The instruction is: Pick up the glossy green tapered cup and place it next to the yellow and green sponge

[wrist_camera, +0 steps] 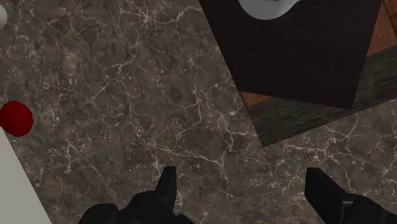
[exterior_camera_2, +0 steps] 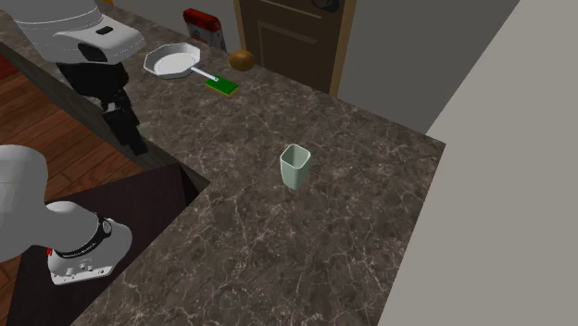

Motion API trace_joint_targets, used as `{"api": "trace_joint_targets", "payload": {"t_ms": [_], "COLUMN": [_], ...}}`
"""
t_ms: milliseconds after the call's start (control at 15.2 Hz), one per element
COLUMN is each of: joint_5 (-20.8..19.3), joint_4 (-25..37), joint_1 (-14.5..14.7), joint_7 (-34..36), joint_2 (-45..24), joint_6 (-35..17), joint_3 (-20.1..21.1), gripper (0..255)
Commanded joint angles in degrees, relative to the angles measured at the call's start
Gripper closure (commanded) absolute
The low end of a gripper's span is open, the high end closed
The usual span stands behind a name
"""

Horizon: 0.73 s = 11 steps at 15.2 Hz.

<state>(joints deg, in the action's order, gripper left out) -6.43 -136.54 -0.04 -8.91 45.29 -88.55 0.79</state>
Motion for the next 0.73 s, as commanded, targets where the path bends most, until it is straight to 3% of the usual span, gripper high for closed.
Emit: {"api": "trace_joint_targets", "payload": {"t_ms": [0,660], "joint_5": [0.00,0.79], "joint_4": [0.00,6.23], "joint_1": [0.00,0.69], "joint_7": [0.00,-3.51], "joint_2": [0.00,-20.75], "joint_6": [0.00,-14.92], "joint_3": [0.00,-2.75], "gripper": [0,0]}}
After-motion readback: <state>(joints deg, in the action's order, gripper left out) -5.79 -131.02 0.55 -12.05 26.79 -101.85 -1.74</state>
